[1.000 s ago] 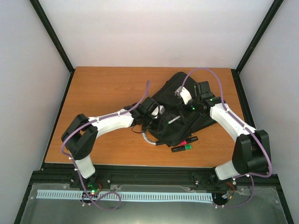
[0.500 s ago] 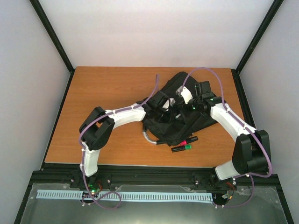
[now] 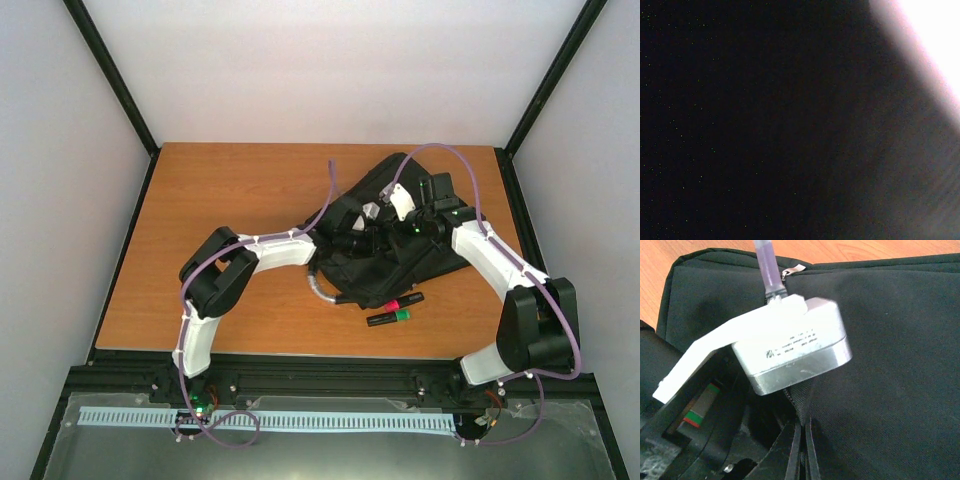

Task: Pack the student bag
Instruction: Place the stationery in the student bag.

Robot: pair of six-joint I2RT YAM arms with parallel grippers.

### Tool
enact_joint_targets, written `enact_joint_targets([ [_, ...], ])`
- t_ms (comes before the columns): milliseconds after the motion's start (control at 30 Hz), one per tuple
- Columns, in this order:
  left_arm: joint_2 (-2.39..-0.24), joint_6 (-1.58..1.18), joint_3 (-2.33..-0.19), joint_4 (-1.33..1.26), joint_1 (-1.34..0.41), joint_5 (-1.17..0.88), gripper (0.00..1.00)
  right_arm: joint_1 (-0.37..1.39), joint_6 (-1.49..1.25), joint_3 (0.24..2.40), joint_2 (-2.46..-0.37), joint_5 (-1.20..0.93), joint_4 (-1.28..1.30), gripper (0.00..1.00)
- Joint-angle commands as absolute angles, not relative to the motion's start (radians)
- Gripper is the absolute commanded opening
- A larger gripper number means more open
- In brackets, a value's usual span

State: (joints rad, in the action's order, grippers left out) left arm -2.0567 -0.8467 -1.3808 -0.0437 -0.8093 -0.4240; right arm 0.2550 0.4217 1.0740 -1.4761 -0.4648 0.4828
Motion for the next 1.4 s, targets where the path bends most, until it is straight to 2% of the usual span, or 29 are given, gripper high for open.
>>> enact_joint_targets([
  [0,-2.084,-0.938,-1.368,-0.294,-0.801,-0.409,0.01,0.264,0.427,1.078,-1.479,-0.540,0.499,0.03],
  [267,-2.054,-0.922,-1.352,-0.262,-0.800,-0.399,0.01,0.263,0.429,1.078,-1.482,-0.538,0.497,0.03],
  [500,-1.960,-0.864,-1.303,-0.126,-0.802,-0.389,0.04,0.257,0.422,1.081,-1.491,-0.505,0.496,0.03],
  [733,-1.792,-0.763,-1.165,0.040,-0.802,-0.346,0.10,0.246,0.417,1.081,-1.497,-0.500,0.495,0.03],
  [867,-1.673,-0.661,-1.069,0.123,-0.804,-0.292,0.20,0.246,0.416,1.083,-1.506,-0.498,0.494,0.03],
  [933,-1.614,-0.606,-1.028,0.178,-0.804,-0.268,0.21,0.246,0.417,1.082,-1.509,-0.495,0.494,0.03],
  [1033,-1.551,-0.543,-0.949,0.218,-0.809,-0.281,0.18,0.244,0.418,1.083,-1.509,-0.493,0.493,0.03],
  [1200,-1.466,-0.478,-0.816,0.218,-0.850,-0.316,0.08,0.244,0.420,1.083,-1.510,-0.494,0.493,0.03],
  [1367,-1.449,-0.460,-0.780,0.201,-0.909,-0.296,0.06,0.244,0.422,1.082,-1.517,-0.487,0.492,0.03],
])
